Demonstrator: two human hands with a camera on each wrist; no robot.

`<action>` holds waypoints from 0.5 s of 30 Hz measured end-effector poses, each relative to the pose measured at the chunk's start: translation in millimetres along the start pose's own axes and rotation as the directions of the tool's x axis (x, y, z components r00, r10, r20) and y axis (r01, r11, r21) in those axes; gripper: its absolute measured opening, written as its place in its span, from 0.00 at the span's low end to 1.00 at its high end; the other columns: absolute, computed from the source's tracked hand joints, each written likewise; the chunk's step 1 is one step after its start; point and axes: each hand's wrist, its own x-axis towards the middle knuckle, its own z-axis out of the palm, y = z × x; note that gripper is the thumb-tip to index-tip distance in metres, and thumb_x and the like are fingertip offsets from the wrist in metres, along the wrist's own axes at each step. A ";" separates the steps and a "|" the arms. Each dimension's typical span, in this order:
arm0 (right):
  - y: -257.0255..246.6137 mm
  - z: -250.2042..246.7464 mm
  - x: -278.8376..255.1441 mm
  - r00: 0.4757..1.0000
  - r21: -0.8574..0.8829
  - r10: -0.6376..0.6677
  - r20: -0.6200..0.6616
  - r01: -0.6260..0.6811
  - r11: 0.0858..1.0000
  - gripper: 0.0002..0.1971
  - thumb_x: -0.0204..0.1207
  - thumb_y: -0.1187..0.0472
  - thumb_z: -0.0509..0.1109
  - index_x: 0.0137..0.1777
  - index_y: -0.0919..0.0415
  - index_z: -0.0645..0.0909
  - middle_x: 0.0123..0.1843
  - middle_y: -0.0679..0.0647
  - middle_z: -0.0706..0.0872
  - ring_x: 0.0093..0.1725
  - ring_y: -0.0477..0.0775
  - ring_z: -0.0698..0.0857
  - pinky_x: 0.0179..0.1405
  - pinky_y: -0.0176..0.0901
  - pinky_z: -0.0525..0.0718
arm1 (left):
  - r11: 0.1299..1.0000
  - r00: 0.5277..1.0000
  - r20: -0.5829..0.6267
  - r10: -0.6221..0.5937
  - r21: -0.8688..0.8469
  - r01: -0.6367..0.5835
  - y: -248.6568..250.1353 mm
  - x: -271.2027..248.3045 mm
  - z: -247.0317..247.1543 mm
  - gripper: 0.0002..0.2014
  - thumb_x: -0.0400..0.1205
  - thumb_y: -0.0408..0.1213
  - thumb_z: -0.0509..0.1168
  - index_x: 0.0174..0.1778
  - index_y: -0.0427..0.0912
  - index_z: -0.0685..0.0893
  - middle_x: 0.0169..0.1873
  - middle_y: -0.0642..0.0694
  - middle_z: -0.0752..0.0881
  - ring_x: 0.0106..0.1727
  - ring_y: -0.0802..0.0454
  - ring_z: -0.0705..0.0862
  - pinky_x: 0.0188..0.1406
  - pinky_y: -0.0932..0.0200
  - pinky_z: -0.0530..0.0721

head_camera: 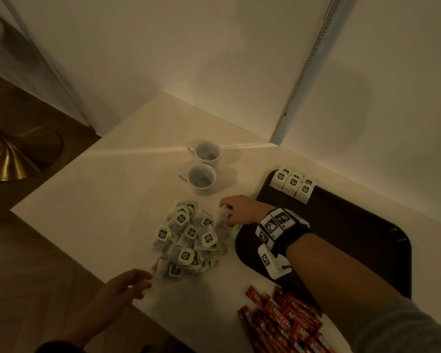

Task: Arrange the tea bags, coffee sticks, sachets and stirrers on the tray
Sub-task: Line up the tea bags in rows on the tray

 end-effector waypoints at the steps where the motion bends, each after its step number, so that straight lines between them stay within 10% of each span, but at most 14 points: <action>1: 0.3 -4.0 -3.3 1.000 0.031 0.004 -0.003 -0.004 1.000 0.30 0.72 0.58 0.76 0.73 0.63 0.71 0.68 0.59 0.77 0.66 0.56 0.77 0.55 0.37 0.72 | 1.000 1.000 -0.001 0.010 -0.016 -0.010 5.4 1.3 -0.5 0.07 0.83 0.31 0.64 0.49 0.47 0.86 0.42 0.49 0.91 0.42 0.48 0.89 0.42 0.55 0.83; 8: 0.9 -30.8 -21.6 0.995 0.293 -0.003 -0.096 0.031 0.956 0.23 0.67 0.61 0.80 0.60 0.59 0.75 0.51 0.52 0.83 0.47 0.50 0.83 0.48 0.47 0.84 | 0.980 0.978 0.089 0.189 -0.080 -0.182 81.0 18.1 3.8 0.21 0.71 0.56 0.65 0.54 0.46 0.84 0.47 0.50 0.90 0.46 0.49 0.89 0.49 0.51 0.83; 11: -2.0 -22.9 -22.1 0.999 0.300 -0.005 -0.048 0.019 0.954 0.18 0.71 0.57 0.77 0.58 0.55 0.76 0.53 0.59 0.85 0.51 0.58 0.86 0.53 0.58 0.86 | 0.962 0.963 0.075 0.257 -0.112 -0.248 109.2 36.4 15.5 0.07 0.83 0.40 0.65 0.54 0.44 0.85 0.44 0.49 0.90 0.44 0.55 0.87 0.48 0.55 0.82; 15: -5.2 -13.5 -25.6 0.999 0.371 -0.014 -0.042 0.028 0.928 0.11 0.75 0.55 0.72 0.56 0.49 0.77 0.55 0.62 0.85 0.54 0.64 0.85 0.52 0.63 0.86 | 0.956 0.965 0.049 0.258 -0.155 -0.248 140.6 60.6 31.2 0.13 0.84 0.36 0.63 0.64 0.46 0.78 0.58 0.45 0.84 0.52 0.53 0.85 0.54 0.53 0.83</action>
